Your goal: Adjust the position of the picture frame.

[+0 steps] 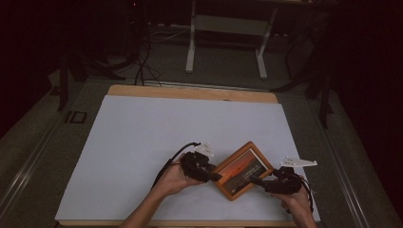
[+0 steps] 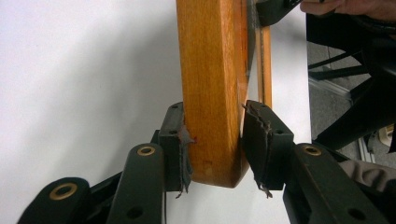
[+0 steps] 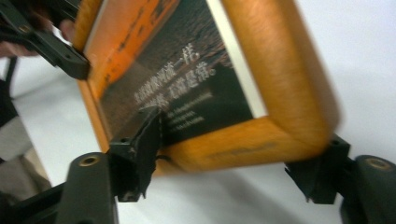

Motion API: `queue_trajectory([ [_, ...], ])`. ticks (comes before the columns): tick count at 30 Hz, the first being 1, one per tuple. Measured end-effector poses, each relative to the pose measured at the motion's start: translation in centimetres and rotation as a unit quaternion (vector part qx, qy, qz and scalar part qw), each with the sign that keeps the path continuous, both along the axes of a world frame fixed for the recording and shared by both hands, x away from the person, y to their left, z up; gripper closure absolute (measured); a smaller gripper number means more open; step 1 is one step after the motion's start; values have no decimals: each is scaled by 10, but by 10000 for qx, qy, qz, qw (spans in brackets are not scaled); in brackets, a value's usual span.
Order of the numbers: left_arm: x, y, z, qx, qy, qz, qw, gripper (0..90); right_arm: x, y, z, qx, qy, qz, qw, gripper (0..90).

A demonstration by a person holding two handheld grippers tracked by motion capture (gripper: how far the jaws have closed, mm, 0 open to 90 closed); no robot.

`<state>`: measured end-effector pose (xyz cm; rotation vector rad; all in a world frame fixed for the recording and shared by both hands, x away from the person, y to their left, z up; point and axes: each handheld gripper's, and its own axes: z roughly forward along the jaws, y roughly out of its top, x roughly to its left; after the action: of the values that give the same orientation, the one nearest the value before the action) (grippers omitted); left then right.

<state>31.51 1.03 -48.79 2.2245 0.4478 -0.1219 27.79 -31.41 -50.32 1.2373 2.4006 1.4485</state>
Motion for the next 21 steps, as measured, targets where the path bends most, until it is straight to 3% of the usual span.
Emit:
queue_trajectory([
  [3, -1, 4, -2, 16, 2, 21, 10000, 619, 0, 3, 0, 169, 12, 33, 9999, 376],
  [5, -2, 11, -7, 109, 27, 66, 9999, 614, -2, 4, 2, 499, -42, 107, 9987, 504],
  [7, -4, 15, -9, 152, -11, 77, 9999, 613, -2, 5, 5, 671, -133, 193, 9975, 565],
  [10, -10, 19, -9, 428, -262, 66, 9987, 607, -1, 15, 10, 629, -259, 334, 9971, 586],
  [12, -9, 23, -9, 481, -372, 194, 9980, 616, 2, 22, 13, 626, -306, 395, 9968, 600],
  [16, -9, 26, -12, 559, -375, 301, 9973, 616, 9, 33, 15, 649, -280, 478, 9964, 619],
  [21, -7, 33, -18, 256, -147, 286, 9992, 623, 11, 37, 16, 698, -230, 532, 9959, 634],
])
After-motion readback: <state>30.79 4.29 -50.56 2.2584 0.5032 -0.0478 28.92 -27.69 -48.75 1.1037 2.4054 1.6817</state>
